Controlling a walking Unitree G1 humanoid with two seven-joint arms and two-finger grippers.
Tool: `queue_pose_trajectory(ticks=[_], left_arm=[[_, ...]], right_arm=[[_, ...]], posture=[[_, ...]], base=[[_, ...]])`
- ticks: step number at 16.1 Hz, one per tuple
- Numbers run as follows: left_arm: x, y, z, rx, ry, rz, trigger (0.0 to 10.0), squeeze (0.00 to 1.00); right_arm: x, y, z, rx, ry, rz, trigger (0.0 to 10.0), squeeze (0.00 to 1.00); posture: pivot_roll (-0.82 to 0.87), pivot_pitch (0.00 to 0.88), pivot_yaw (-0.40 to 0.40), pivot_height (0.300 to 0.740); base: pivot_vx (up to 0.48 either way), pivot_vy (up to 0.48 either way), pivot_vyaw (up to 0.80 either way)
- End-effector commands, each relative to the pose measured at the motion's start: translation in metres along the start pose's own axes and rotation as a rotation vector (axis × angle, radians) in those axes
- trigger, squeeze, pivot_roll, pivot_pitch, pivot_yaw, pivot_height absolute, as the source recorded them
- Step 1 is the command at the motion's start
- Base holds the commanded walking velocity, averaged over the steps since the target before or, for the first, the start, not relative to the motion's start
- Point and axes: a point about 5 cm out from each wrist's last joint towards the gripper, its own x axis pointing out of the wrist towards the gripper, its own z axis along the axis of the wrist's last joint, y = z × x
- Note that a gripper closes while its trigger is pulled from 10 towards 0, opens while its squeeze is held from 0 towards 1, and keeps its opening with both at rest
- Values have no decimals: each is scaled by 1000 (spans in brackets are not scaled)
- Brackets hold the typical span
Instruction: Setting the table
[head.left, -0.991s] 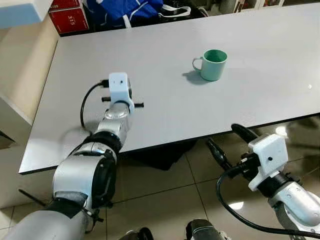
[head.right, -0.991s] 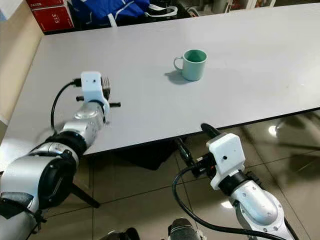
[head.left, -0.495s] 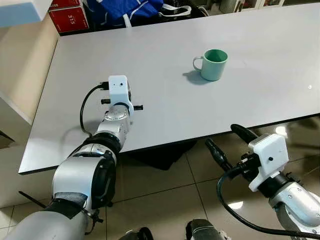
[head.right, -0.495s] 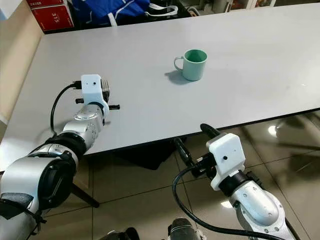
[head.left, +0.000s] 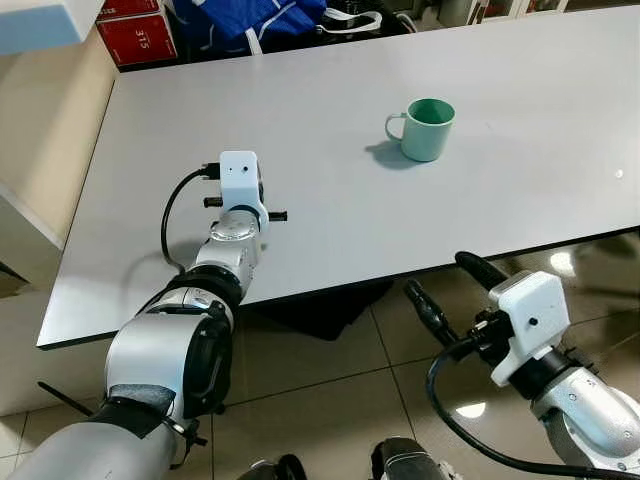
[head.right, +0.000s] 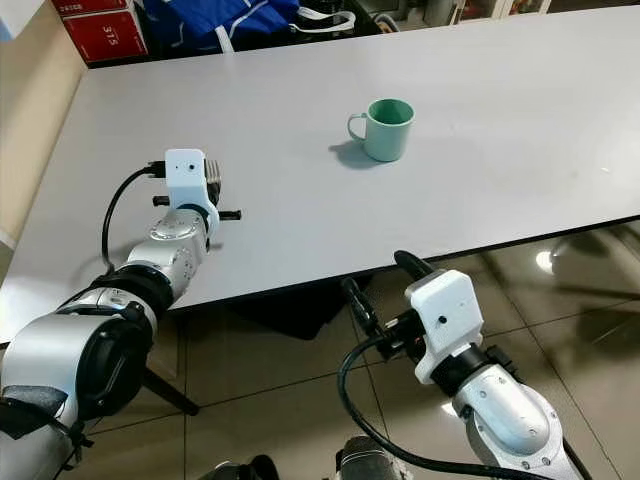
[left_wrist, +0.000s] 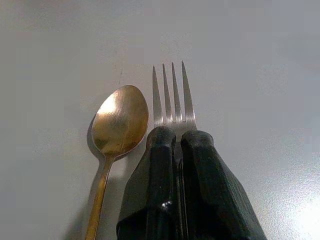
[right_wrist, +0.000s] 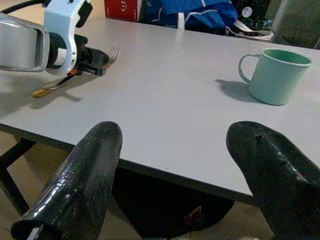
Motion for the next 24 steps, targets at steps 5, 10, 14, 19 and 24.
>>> queue_pose_trajectory(ticks=[5, 10, 14, 19, 24], left_arm=[[0, 0, -3, 34, 0, -10, 0, 0], [0, -3, -1, 59, 4, -31, 0, 0], [0, -2, -2, 64, 9, -24, 1765, 506], [0, -1, -1, 66, 11, -20, 10000, 1000], [0, -1, -1, 67, 11, -15, 10000, 1000]], right_arm=[[0, 4, 2, -4, -15, 3, 10000, 0], [2, 10, -4, 2, -4, 1, 10000, 0], [1, 10, -4, -4, -3, -1, 10000, 0], [0, 11, -4, -6, -3, -6, 10000, 0], [0, 11, -4, -8, -3, -6, 10000, 0]], posture=[[-443, 119, 97, 740], [-452, 124, 101, 740], [-455, 128, 99, 740], [-456, 130, 100, 740], [-457, 132, 98, 740]], base=[[0, 0, 0], [0, 0, 0], [0, 0, 0], [0, 0, 0], [0, 0, 0]])
